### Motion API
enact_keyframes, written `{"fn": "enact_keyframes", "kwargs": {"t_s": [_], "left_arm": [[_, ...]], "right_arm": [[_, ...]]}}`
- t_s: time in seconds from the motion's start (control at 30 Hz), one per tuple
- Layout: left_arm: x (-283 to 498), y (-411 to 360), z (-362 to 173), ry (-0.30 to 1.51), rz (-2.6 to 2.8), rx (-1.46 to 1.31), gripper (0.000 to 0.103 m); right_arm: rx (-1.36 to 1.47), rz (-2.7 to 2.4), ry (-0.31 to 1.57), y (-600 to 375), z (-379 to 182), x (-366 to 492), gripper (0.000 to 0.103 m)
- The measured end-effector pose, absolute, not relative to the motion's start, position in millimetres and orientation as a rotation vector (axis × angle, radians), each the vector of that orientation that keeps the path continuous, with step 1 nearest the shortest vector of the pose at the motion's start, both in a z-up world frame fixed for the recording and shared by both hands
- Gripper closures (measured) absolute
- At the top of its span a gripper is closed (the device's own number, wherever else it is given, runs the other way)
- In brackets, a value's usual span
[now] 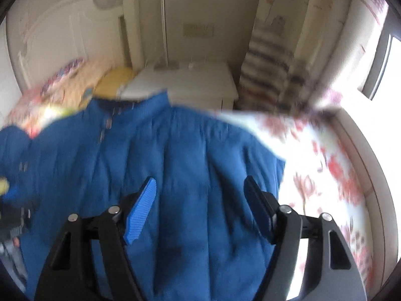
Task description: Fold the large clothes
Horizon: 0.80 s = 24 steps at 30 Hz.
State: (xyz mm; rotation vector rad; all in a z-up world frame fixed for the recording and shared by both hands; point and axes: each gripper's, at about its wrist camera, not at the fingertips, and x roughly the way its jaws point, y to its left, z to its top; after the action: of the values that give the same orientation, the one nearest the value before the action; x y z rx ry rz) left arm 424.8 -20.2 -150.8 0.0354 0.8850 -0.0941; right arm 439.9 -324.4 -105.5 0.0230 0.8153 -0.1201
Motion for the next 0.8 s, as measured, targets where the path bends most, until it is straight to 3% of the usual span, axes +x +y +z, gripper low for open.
{"fn": "enact_keyframes", "kwargs": {"t_s": [0.1,0.13,0.27,0.37,0.5,0.7,0.8], "left_arm": [[424.9,-18.7,-150.3,0.88,-0.103,0.021,0.005],[425.2,-18.7,-150.4,0.879,-0.104,0.018,0.005],[427.4,-17.7,-150.8,0.879,-0.11,0.007,0.005],[428.6,-18.4,-151.3,0.882,-0.109,0.01,0.005],[427.8,-18.9,-150.9,0.882,-0.107,0.013,0.005],[428.8,-20.0,-151.7,0.883,-0.107,0.015,0.005],[428.7,-21.0,-151.8,0.882,-0.106,0.016,0.005]], "right_arm": [[0.045,-0.147,0.962,-340.6,-137.6,480.5,0.027],[0.071,-0.142,1.007,-347.1,-152.3,487.3,0.022],[0.115,-0.148,0.975,-352.2,-148.0,477.6,0.021],[0.19,-0.164,0.835,-363.6,-130.9,456.6,0.02],[0.162,-0.148,0.98,-366.5,-163.0,469.3,0.015],[0.086,-0.103,0.838,-319.8,-121.7,416.0,0.014],[-0.054,0.009,0.924,-277.9,-146.3,400.2,0.01]]}}
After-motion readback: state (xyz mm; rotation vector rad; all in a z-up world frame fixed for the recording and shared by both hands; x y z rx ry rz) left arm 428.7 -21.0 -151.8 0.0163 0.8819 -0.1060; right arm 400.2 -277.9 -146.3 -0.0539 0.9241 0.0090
